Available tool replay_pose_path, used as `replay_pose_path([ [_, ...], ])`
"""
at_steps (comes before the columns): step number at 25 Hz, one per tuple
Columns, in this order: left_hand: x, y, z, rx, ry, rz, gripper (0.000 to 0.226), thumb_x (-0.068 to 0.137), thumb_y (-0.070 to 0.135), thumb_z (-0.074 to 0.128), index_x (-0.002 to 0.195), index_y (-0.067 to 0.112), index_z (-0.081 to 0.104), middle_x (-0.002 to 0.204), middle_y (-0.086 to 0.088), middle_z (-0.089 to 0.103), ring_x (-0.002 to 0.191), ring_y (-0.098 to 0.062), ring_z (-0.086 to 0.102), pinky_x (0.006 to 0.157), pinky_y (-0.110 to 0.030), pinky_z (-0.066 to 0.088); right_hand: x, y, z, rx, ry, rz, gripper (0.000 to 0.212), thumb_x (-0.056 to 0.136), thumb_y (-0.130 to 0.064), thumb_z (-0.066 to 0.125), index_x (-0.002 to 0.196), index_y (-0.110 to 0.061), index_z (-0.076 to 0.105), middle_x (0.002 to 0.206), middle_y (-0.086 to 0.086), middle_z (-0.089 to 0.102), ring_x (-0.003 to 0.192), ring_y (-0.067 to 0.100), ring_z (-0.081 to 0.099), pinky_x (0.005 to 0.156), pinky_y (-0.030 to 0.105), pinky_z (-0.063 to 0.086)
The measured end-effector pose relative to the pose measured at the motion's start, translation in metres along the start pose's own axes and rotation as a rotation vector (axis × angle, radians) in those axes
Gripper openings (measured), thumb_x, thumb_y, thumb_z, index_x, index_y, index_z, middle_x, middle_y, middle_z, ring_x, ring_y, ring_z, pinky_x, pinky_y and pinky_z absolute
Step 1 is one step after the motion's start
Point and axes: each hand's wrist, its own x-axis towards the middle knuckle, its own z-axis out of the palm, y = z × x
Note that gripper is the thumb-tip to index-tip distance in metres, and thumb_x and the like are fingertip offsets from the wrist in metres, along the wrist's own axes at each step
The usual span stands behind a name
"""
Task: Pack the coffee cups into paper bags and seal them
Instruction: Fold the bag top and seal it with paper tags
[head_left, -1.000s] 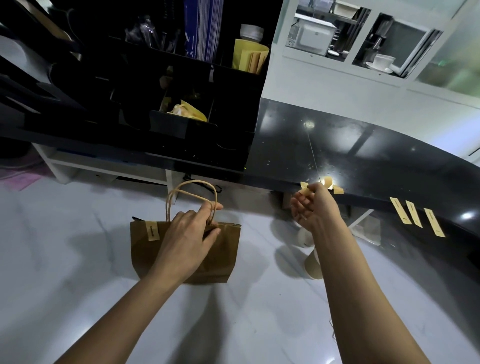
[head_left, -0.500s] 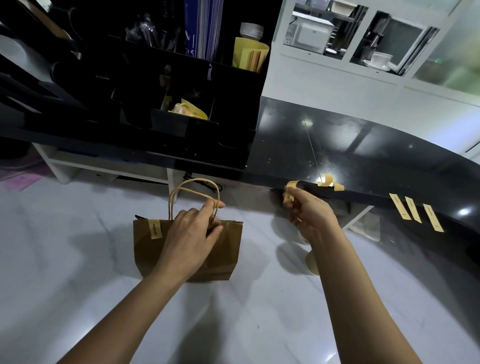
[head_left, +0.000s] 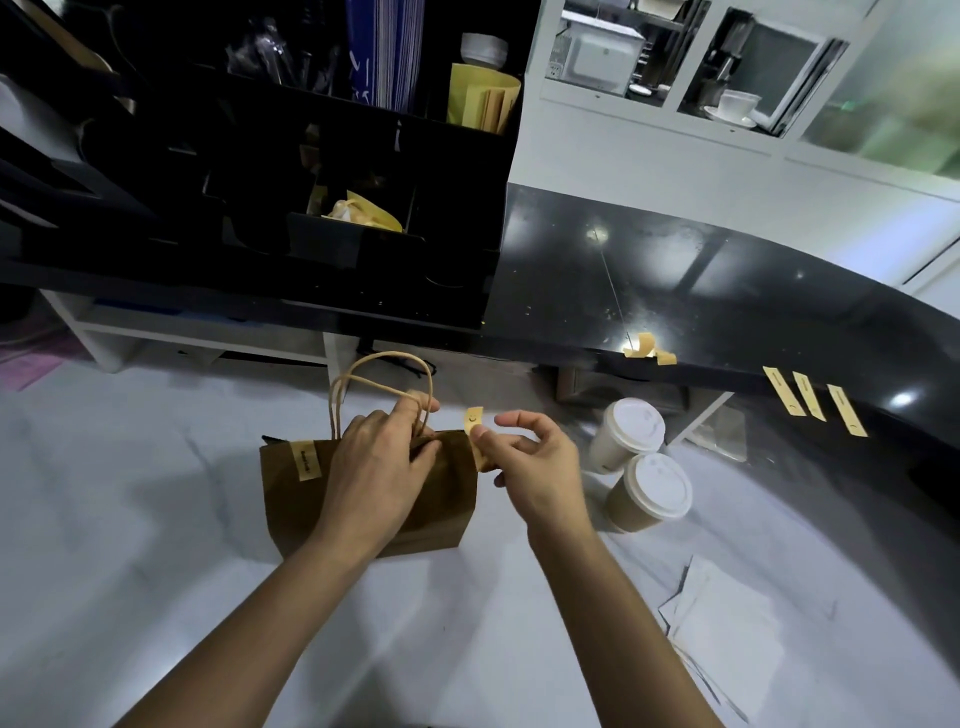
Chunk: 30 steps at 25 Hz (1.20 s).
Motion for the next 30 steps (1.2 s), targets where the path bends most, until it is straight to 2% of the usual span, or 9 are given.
replay_pose_path([
  [2, 0.000, 0.001, -0.001, -0.002, -0.006, -0.010, 0.033, 0.091, 0.027, 0.072, 0.120, 0.029, 0.057, 0.099, 0.004, 0.068, 0.100, -0.017, 0.060, 0.081, -0.036, 0.055, -0.002, 0.004, 0.010, 0.069, 0.019, -0.005, 0.025, 0.089, -0.013, 0.078, 0.096, -0.010, 0.054, 0.070, 0.003, 0.076, 0.054, 0.003, 0.065, 0.049, 0.015, 0.046],
  [4, -0.001, 0.001, -0.003, 0.004, -0.012, -0.003, 0.024, 0.091, 0.028, 0.072, 0.109, 0.030, 0.056, 0.096, 0.004, 0.067, 0.096, -0.017, 0.059, 0.077, -0.034, 0.054, -0.002, 0.007, 0.017, 0.100, 0.029, -0.019, 0.029, 0.088, -0.010, 0.078, 0.088, -0.013, 0.049, 0.071, 0.005, 0.076, 0.054, 0.007, 0.065, 0.048, 0.016, 0.045],
  [9, -0.002, 0.002, -0.007, 0.014, -0.020, 0.012, 0.019, 0.091, 0.031, 0.070, 0.095, 0.034, 0.052, 0.088, 0.007, 0.062, 0.089, -0.014, 0.056, 0.073, -0.034, 0.053, 0.002, 0.014, 0.027, 0.051, 0.070, -0.024, 0.037, 0.087, -0.013, 0.079, 0.080, -0.016, 0.043, 0.074, 0.012, 0.075, 0.061, 0.019, 0.063, 0.062, 0.030, 0.049],
  [14, -0.001, -0.001, -0.010, 0.040, -0.049, 0.049, 0.017, 0.093, 0.032, 0.067, 0.100, 0.035, 0.052, 0.092, 0.006, 0.064, 0.092, -0.015, 0.056, 0.072, -0.028, 0.047, 0.006, 0.017, 0.030, 0.004, 0.110, -0.025, 0.046, 0.083, -0.019, 0.081, 0.072, -0.019, 0.037, 0.070, 0.014, 0.073, 0.060, 0.018, 0.054, 0.063, 0.034, 0.044],
  [17, 0.001, 0.001, -0.014, 0.081, -0.082, 0.099, 0.021, 0.096, 0.032, 0.062, 0.116, 0.038, 0.057, 0.097, 0.006, 0.067, 0.097, -0.016, 0.057, 0.078, -0.029, 0.046, 0.007, 0.017, 0.030, -0.012, 0.106, -0.018, 0.049, 0.082, -0.022, 0.082, 0.069, -0.021, 0.035, 0.057, 0.002, 0.066, 0.057, 0.017, 0.046, 0.061, 0.032, 0.039],
  [20, 0.002, 0.004, -0.018, 0.066, -0.091, 0.121, 0.033, 0.096, 0.026, 0.063, 0.128, 0.035, 0.061, 0.103, 0.006, 0.070, 0.101, -0.016, 0.059, 0.085, -0.032, 0.046, 0.008, 0.019, 0.030, -0.040, 0.113, -0.008, 0.049, 0.082, -0.024, 0.083, 0.067, -0.021, 0.036, 0.055, -0.003, 0.062, 0.057, 0.017, 0.047, 0.061, 0.033, 0.040],
  [24, 0.010, 0.007, -0.021, 0.083, -0.201, 0.122, 0.026, 0.099, 0.023, 0.057, 0.121, 0.034, 0.063, 0.112, 0.009, 0.066, 0.107, -0.014, 0.055, 0.094, -0.032, 0.043, 0.010, 0.020, 0.031, -0.050, 0.136, 0.002, 0.049, 0.082, -0.028, 0.084, 0.068, -0.020, 0.038, 0.057, 0.000, 0.063, 0.059, 0.018, 0.049, 0.062, 0.033, 0.040],
  [27, 0.019, 0.009, -0.023, 0.122, -0.305, 0.110, 0.022, 0.100, 0.022, 0.053, 0.116, 0.031, 0.065, 0.109, 0.008, 0.061, 0.106, -0.016, 0.053, 0.094, -0.034, 0.044, 0.010, 0.021, 0.031, -0.054, 0.142, 0.005, 0.048, 0.081, -0.027, 0.084, 0.069, -0.020, 0.039, 0.063, 0.010, 0.070, 0.062, 0.019, 0.052, 0.064, 0.035, 0.043],
  [30, 0.020, 0.009, -0.022, 0.140, -0.327, 0.096, 0.019, 0.102, 0.022, 0.052, 0.114, 0.028, 0.066, 0.107, 0.006, 0.059, 0.103, -0.017, 0.052, 0.092, -0.034, 0.045, 0.009, 0.021, 0.030, -0.034, 0.129, 0.013, 0.044, 0.079, -0.026, 0.086, 0.071, -0.019, 0.043, 0.070, 0.014, 0.073, 0.062, 0.020, 0.054, 0.063, 0.035, 0.042],
])
